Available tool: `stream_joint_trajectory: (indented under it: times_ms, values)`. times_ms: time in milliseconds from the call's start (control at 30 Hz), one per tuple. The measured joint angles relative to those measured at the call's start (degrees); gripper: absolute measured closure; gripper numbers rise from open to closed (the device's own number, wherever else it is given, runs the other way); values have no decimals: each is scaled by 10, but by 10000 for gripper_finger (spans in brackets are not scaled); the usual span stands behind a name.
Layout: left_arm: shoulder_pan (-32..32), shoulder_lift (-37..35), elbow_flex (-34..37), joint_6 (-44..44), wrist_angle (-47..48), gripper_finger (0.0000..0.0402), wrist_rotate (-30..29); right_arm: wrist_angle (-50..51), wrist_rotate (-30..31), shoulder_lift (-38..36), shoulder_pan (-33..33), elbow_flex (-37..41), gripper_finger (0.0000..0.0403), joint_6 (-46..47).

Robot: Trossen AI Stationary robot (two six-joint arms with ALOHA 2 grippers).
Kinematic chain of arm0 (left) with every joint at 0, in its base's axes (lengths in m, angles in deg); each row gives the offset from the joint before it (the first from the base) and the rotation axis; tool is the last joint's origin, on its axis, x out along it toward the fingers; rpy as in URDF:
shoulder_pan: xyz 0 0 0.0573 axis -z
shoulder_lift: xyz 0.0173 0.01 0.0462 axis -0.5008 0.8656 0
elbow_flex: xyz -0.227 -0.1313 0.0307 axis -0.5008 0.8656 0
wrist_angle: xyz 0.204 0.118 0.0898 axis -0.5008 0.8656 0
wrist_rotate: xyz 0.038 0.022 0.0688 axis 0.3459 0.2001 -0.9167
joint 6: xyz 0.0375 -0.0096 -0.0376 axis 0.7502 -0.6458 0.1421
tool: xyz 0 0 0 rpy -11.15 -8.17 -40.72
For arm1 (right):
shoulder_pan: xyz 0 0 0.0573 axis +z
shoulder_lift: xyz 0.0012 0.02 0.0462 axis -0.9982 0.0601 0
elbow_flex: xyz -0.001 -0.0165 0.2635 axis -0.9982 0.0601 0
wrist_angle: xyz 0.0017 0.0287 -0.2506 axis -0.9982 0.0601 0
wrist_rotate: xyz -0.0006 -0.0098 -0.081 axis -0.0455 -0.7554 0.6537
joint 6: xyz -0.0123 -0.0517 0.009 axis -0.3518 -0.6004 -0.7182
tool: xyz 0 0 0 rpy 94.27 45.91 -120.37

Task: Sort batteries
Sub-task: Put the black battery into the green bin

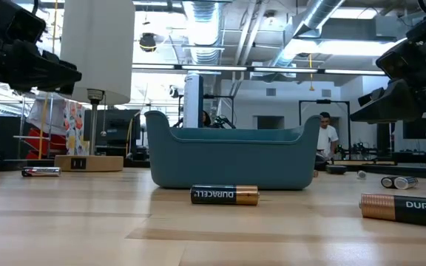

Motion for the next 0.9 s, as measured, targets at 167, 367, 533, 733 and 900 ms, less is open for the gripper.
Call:
stream_joint_trajectory:
  times_ms: [167,367,533,733,900]
  values:
    - [1,0,0,-65,-51,401,0,0,0,0,0,0,372,0]
    - [0,1,0,-141,-165,401,-6,-1,1,0,-2,0,372,-30]
    - [3,2,0,-214,-216,401,62,-33,1,0,-9,0,372,-119]
    - [45,47,-3,-308,-223,401,112,-86,1,0,-16,0,372,-35]
    - [95,131,-51,-321,-233,401,70,-125,1,0,-16,-5,372,62]
